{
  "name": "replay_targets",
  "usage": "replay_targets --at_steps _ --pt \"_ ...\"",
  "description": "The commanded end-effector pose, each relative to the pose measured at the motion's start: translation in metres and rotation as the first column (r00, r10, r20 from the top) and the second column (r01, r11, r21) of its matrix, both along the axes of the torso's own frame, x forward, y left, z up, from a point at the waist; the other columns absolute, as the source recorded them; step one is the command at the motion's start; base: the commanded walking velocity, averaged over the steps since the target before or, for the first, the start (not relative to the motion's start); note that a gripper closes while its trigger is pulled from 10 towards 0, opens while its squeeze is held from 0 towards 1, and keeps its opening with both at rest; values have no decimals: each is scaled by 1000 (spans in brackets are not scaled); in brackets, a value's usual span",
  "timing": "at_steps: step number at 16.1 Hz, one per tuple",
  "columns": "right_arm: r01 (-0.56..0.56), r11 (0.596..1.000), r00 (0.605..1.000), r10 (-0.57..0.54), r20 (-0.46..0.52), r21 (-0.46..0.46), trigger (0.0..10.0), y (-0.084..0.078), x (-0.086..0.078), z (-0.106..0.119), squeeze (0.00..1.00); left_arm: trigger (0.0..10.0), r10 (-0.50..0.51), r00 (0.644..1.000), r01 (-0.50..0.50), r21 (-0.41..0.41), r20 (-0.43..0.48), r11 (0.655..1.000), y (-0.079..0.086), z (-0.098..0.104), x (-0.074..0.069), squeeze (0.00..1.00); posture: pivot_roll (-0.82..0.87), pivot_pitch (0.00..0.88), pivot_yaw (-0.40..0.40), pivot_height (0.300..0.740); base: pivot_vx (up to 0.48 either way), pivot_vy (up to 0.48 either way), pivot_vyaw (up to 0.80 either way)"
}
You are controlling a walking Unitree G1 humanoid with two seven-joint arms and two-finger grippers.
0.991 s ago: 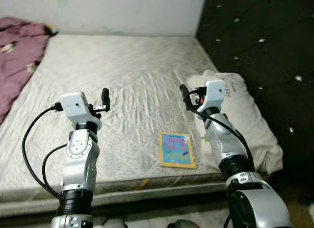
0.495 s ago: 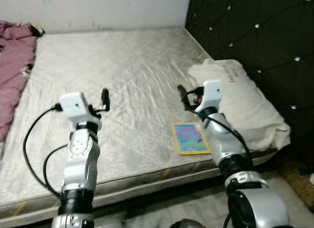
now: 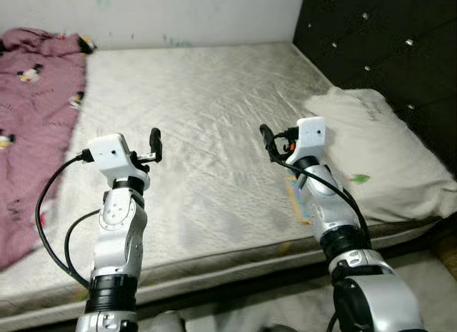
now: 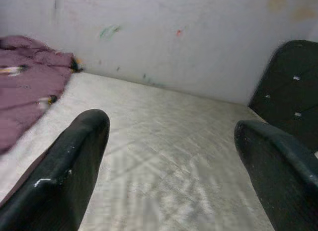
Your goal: Clean up the room
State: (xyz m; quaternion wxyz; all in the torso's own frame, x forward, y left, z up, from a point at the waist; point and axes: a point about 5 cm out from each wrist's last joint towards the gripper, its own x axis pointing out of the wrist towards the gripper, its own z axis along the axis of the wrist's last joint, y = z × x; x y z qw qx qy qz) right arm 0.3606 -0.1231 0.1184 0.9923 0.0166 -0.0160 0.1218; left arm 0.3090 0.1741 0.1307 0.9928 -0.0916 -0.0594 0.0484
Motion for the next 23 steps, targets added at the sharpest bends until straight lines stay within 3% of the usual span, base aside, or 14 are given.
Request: replay_targets --at_steps 1,6,11,23 --pt "-27 1000 999 27 32 -1 10000 10 3 10 0 10000 12 1000 -12 8 6 1000 6 2 0 0 58 0 -43 740 0 480 563" --pt "-34 999 999 34 32 -4 10000 10 3 9 0 10000 10 1000 -10 8 7 1000 5 2 0 0 59 0 -44 740 0 480 85" --pt "-42 999 998 42 36 -11 10000 12 3 9 0 10000 10 1000 -10 6 9 1000 5 3 1 0 60 0 -43 740 0 480 781" --pt "-40 999 999 40 28 -6 10000 11 3 8 0 10000 10 1000 -10 4 6 1000 5 2 2 0 59 0 -42 740 0 480 0"
